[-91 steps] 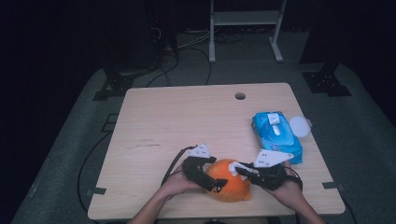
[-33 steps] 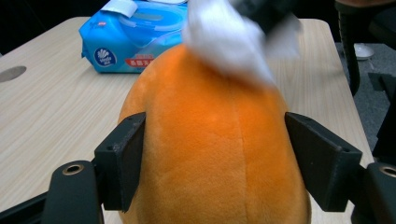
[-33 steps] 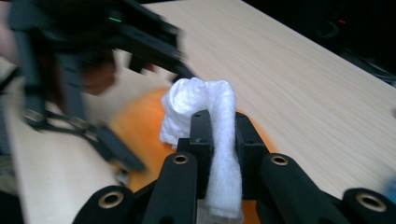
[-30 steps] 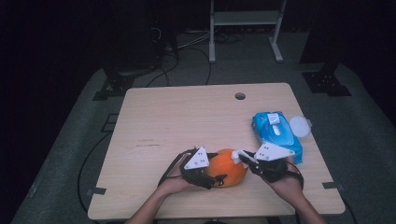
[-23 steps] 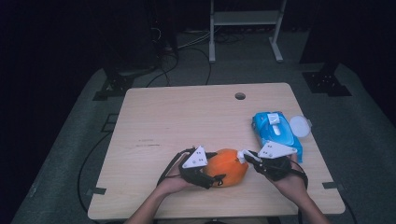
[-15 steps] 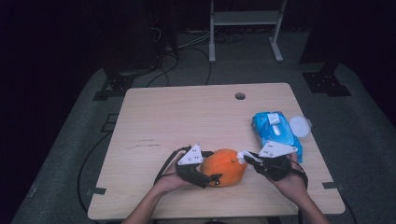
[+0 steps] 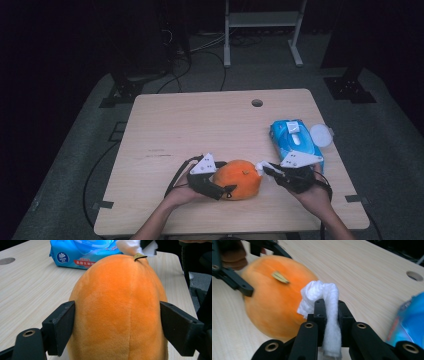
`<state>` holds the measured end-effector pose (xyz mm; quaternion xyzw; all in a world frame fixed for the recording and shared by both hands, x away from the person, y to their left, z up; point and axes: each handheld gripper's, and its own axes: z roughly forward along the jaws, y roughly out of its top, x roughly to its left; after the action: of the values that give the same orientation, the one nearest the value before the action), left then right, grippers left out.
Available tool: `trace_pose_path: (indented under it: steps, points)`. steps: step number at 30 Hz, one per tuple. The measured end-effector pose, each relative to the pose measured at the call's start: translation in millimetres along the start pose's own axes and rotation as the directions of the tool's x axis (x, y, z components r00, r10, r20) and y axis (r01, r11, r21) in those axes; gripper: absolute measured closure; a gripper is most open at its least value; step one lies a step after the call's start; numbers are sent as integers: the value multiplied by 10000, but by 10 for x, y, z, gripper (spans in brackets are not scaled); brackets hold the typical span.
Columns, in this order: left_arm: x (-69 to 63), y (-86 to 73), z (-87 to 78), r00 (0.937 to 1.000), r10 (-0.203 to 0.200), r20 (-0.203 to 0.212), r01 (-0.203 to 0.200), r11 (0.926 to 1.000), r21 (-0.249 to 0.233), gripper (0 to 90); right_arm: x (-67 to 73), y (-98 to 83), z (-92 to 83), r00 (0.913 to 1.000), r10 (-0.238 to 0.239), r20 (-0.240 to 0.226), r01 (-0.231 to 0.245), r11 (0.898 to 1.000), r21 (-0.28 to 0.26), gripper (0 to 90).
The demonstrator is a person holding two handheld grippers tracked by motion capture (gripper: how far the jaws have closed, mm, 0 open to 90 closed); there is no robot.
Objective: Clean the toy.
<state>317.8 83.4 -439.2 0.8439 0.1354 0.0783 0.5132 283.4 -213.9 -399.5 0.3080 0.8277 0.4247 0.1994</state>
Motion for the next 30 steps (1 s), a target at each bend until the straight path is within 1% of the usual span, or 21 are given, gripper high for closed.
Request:
trace_pose_path:
  steps: [1, 2, 3, 4, 5, 7, 9, 10, 12, 13, 14, 15, 16, 17, 18, 20, 23, 24, 25, 28, 30]
  points:
    - [0, 2, 1, 10000, 17, 5, -17, 10000, -2, 177, -18, -12, -5, 10000, 80, -10, -80, 10000, 29, 805]
    - [-3, 6, 5, 10000, 52, 7, -52, 10000, -19, 177, -17, -15, -13, 9997, 195, -166, -195, 9998, 2, 805]
    - [-11, 15, 13, 9999, 109, 0, -109, 9999, -26, 177, -17, -15, -13, 9997, 195, -166, -195, 9998, 2, 805]
    - [-24, 28, 23, 9999, 148, -7, -148, 9999, -39, 176, -2, -6, -8, 9994, 150, -305, -152, 9999, -44, 805]
    - [-41, 44, 39, 9998, 218, -46, -218, 9998, -28, 177, 64, 28, 5, 9981, 70, -614, -79, 9999, -147, 805]
    - [-93, 82, 68, 9988, 467, -111, -466, 9989, 70, 176, 162, 77, 18, 9975, -270, -654, 257, 9995, -210, 804]
    - [-141, 108, 83, 9977, 653, -190, -650, 9978, 156, 174, 203, 97, 18, 9969, -347, -700, 328, 9991, -281, 804]
    - [-159, 112, 88, 9975, 688, -174, -687, 9976, 109, 169, 250, 123, 5, 9939, -420, -1015, 372, 9981, -481, 804]
    - [-156, 106, 83, 9975, 682, -171, -681, 9976, 103, 169, 262, 126, 3, 9938, -431, -1023, 382, 9980, -494, 804]
    - [-139, 100, 76, 9976, 677, -142, -676, 9977, 91, 173, 250, 120, 1, 9947, -519, -888, 479, 9978, -464, 804]
    - [-131, 89, 73, 9984, 555, -114, -555, 9985, 13, 176, 220, 113, 0, 9953, -481, -836, 444, 9980, -448, 804]
    - [-114, 80, 67, 9982, 587, -89, -587, 9983, -11, 176, 220, 113, 0, 9953, -481, -836, 444, 9980, -448, 804]
    - [-100, 70, 60, 9984, 558, -80, -558, 9984, -7, 179, 141, 80, 4, 9978, -368, -543, 351, 9989, -316, 804]
    - [-88, 60, 51, 9988, 488, -67, -488, 9988, -33, 179, 94, 53, 9, 9986, -258, -465, 248, 9995, -203, 803]
    - [-74, 51, 42, 9989, 460, -30, -461, 9989, -30, 179, 94, 53, 9, 9986, -258, -465, 248, 9995, -203, 803]
    - [-65, 42, 42, 9990, 450, -18, -450, 9989, -115, 179, 8, -17, 17, 9994, 31, -343, -30, 10000, 27, 804]
    - [-84, 59, 56, 9985, 546, -73, -547, 9985, -94, 179, 19, -13, 11, 9993, 17, -373, -16, 10000, 8, 804]
    - [-99, 75, 66, 9978, 655, -117, -656, 9978, -40, 179, 72, 25, 9, 9984, -15, -565, 8, 9999, -113, 804]
    - [-122, 94, 80, 9969, 775, -161, -775, 9970, 15, 179, 72, 25, 9, 9984, -15, -565, 8, 9999, -113, 804]
    - [-191, 137, 101, 9927, 1185, -242, -1181, 9929, 159, 178, 176, 98, 12, 9967, -410, -699, 387, 9987, -342, 804]
    - [-191, 136, 98, 9927, 1183, -221, -1180, 9929, 139, 175, 216, 126, 1, 9951, -533, -835, 496, 9977, -451, 804]
